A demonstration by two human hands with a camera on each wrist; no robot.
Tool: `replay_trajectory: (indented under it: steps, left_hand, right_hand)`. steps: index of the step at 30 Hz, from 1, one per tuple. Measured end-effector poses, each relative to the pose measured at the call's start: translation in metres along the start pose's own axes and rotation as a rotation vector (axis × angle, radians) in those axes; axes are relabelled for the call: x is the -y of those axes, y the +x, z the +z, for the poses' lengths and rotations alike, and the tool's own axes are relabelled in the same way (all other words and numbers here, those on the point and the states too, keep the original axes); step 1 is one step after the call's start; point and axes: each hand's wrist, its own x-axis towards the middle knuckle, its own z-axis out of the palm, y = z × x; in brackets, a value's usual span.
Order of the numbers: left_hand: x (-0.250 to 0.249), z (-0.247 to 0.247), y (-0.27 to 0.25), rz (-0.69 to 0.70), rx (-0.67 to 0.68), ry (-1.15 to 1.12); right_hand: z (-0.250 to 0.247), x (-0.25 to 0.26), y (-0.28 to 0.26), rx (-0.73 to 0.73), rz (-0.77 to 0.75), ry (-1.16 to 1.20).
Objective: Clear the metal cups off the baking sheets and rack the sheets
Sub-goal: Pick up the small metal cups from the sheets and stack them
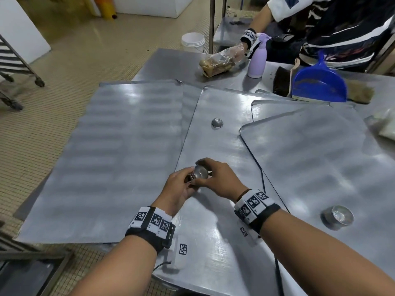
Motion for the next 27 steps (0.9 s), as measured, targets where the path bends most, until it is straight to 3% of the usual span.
replay_trajectory:
  steps: [5,8,11,14,17,22,27]
  left_hand:
    - [-0.004,-0.012,0.009,0.019,-0.021,0.03]
    - [-0.011,-0.019,0.02,0.015,-0.066,0.005]
    - [-0.019,-0.02,0.033,0.018,-0.108,0.004]
    - [-0.027,-0.017,0.042,0.023,-0.117,-0.01]
    - [-0.033,-0.014,0.048,0.028,-0.097,-0.008]
    - [-0.037,-0.015,0.049,0.032,-0.07,-0.01]
    - [-0.038,-0.02,0.052,0.023,-0.093,-0.005]
  right_hand:
    - [0.004,-0.002,0.013,0.107,0.016,0.044]
    - [-0.014,-0.01,0.036,0.025,0.092,0.062]
    - [-0.038,-0.024,0.08,-0.13,0.173,-0.134]
    - [-0.06,-0.036,0.128,-0.168,0.226,-0.326]
    - [-0.073,-0.046,0.168,-0.132,0.243,-0.404]
    - [-0.072,-0.067,0.203,0.068,0.296,-0.572]
    - [-0.058,-0.059,0.194,-0.053,0.254,-0.559]
